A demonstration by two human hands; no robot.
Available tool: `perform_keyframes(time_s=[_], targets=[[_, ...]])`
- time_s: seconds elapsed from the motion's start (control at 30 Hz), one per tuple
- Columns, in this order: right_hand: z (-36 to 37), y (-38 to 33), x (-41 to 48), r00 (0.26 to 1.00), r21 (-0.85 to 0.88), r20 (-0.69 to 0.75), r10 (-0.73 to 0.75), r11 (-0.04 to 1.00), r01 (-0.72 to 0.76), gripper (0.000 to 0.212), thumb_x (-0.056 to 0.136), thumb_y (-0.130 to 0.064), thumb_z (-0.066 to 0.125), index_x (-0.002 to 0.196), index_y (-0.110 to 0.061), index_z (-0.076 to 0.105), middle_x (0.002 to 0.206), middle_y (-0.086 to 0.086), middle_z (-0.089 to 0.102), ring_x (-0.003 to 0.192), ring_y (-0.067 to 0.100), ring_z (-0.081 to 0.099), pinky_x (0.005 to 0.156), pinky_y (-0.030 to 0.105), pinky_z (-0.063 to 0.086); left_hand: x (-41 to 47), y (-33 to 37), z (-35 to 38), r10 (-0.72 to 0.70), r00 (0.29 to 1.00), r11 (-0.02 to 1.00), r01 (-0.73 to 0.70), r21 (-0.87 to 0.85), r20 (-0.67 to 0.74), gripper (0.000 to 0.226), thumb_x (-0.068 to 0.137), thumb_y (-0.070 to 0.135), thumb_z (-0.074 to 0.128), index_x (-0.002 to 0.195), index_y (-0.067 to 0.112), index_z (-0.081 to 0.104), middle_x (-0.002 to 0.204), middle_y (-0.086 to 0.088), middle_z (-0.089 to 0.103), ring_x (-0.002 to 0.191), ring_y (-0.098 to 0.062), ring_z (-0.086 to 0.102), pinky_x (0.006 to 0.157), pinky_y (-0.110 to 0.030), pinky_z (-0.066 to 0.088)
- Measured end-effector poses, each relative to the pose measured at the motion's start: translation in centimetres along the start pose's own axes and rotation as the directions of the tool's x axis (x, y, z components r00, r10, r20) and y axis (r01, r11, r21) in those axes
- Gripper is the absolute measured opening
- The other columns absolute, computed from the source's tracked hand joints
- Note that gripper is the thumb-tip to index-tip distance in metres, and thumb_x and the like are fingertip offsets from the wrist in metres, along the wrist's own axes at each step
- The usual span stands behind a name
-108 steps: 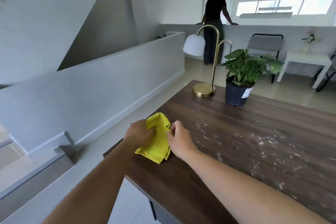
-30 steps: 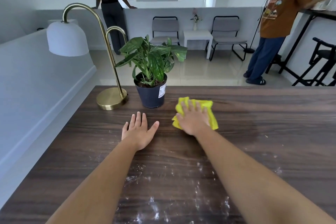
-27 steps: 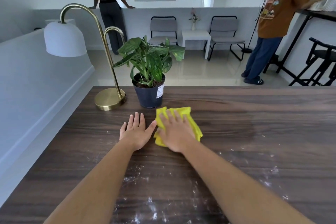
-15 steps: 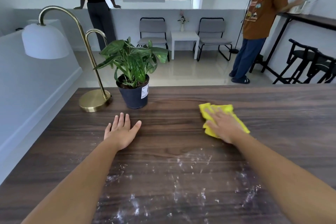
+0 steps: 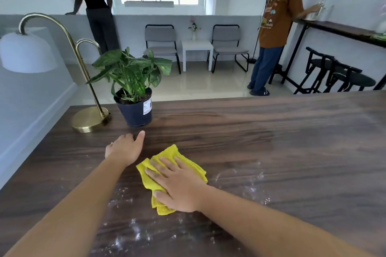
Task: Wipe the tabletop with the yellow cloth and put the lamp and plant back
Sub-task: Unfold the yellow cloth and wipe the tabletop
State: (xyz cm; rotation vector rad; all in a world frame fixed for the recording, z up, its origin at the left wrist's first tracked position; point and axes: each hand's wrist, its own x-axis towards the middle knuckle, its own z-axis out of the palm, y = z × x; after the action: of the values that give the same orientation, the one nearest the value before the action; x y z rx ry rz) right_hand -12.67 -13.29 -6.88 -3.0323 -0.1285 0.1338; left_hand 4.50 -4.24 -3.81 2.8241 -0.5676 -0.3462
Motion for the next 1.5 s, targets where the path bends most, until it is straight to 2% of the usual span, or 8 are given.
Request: perform_keyframes(time_s=[0.2,0.33,0.5,0.77,0.87,1.0,1.27,1.5], targets=[[-1.3,12.0,-5.6,0.977,-0.052,0.006,0.214,0.975,-0.214,0.089,0.077,-0.071,-0.009,0.151,-0.025,0.009,0.160,0.004,0.011,0.148,0.021,0.010,0.118,0.039,0.003,-4.5,6.0,3.6,0.399,0.916,0.907,-0.399,0.134,0.028,0.060,0.099,0.048,0.024,0.149,0.015,0.027,0.161,0.002,0.011,0.148,-0.015,0.013,0.119,-0.038,0.009],[-0.9,18.4,-11.3,0.624,0.072,-0.033,0.781,0.625,-0.778,0.065,0.094,-0.056,0.014,0.151,-0.027,0.002,0.161,0.000,0.001,0.148,0.021,-0.001,0.119,0.047,0.004,-5.3,7.0,4.8,0.410,0.897,0.887,-0.434,0.159,0.163,0.063,0.099,0.048,0.018,0.152,0.016,0.009,0.162,0.004,0.003,0.149,-0.011,0.003,0.120,-0.037,0.001],[-0.8,14.7,-10.5,0.295,0.223,0.014,0.955,0.285,-0.932,0.067,0.095,-0.049,0.019,0.152,-0.017,0.002,0.161,0.007,-0.002,0.147,0.032,-0.006,0.116,0.057,0.000,-4.9,6.9,4.3,0.384,0.896,0.908,-0.410,0.084,0.221,0.059,0.100,0.044,0.019,0.152,0.019,0.010,0.161,0.006,0.002,0.149,-0.010,0.003,0.119,-0.039,0.002],[0.7,0.4,-7.3,0.986,0.011,0.005,0.168,0.986,-0.168,0.065,0.087,-0.055,0.011,0.149,-0.037,0.003,0.161,-0.002,0.000,0.148,0.026,-0.006,0.114,0.054,-0.009,-4.8,7.1,4.1,0.360,0.901,0.930,-0.366,-0.019,0.241,0.052,0.102,0.036,0.018,0.152,0.020,0.015,0.161,0.007,0.004,0.149,-0.010,0.003,0.119,-0.045,0.002],[0.2,4.3,-9.8,0.999,0.017,0.014,-0.041,0.999,0.041,0.060,0.088,-0.052,0.018,0.147,-0.042,0.014,0.160,-0.011,0.009,0.148,0.017,0.001,0.116,0.044,-0.006,-5.1,7.1,4.4,0.371,0.901,0.918,-0.392,0.058,0.224,0.056,0.101,0.040,0.018,0.152,0.018,0.011,0.162,0.005,0.002,0.149,-0.011,0.002,0.120,-0.043,0.003],[-0.4,12.0,-13.6,0.933,-0.014,0.012,0.359,0.933,-0.359,0.074,0.072,-0.065,0.001,0.144,-0.045,-0.001,0.160,-0.013,0.003,0.148,0.015,-0.001,0.118,0.043,-0.001,-5.3,6.9,4.5,0.386,0.896,0.903,-0.416,0.107,0.220,0.059,0.100,0.044,0.016,0.153,0.018,0.007,0.162,0.005,-0.001,0.149,-0.011,0.000,0.120,-0.040,0.004],[0.0,11.2,-15.3,0.318,0.193,0.018,0.948,0.308,-0.931,0.066,0.094,-0.056,0.018,0.151,-0.029,0.000,0.161,0.000,-0.006,0.147,0.030,-0.007,0.117,0.055,0.000,-4.7,5.9,4.8,0.458,0.869,0.860,-0.486,0.153,0.186,0.063,0.098,0.050,0.016,0.153,0.020,0.006,0.161,0.007,0.000,0.148,-0.009,0.000,0.120,-0.037,0.008],[0.6,-3.6,-7.9,0.838,0.063,0.007,0.546,0.836,-0.545,0.064,0.092,-0.054,0.013,0.149,-0.034,-0.007,0.160,0.000,-0.013,0.146,0.027,-0.016,0.116,0.052,-0.011,-3.9,5.3,4.4,0.517,0.833,0.826,-0.546,0.142,0.199,0.059,0.099,0.047,0.017,0.152,0.022,0.013,0.161,0.006,0.005,0.148,-0.009,0.005,0.118,-0.037,0.014]])
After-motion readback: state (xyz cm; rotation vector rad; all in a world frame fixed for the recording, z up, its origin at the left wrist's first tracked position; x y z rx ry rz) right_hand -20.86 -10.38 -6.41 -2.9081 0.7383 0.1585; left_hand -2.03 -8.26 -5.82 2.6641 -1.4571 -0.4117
